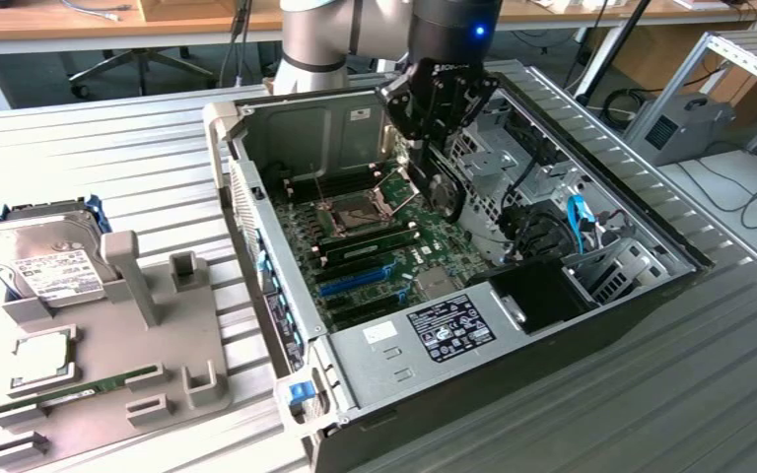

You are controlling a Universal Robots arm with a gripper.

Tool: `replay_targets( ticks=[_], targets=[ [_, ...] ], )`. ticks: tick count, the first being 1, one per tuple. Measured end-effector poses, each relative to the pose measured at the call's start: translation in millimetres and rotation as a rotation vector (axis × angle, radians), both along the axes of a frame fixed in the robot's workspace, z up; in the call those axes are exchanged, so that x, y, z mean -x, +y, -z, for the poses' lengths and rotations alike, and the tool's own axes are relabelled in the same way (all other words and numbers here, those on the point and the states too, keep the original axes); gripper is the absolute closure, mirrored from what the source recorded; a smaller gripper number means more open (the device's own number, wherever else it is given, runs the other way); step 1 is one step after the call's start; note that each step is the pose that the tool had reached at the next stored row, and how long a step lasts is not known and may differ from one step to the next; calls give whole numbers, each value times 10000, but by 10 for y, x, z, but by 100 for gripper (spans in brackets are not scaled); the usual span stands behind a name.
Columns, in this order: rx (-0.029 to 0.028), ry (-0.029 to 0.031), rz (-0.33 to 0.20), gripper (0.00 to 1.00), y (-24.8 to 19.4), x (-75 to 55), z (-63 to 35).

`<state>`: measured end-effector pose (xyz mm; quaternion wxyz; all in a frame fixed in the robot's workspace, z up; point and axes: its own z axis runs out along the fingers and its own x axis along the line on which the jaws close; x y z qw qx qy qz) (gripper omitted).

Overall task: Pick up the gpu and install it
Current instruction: 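Insert the gpu into the slot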

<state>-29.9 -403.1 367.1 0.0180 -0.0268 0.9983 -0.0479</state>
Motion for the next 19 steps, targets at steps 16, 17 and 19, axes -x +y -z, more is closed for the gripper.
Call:
replay_targets(
  ticks=[16, 17, 19],
  targets=[
    [0, 0, -3766, 74, 0, -8, 0],
    [-1, 0, -3799, 74, 0, -8, 0],
    [0, 0, -3857, 74, 0, -8, 0]
  ],
)
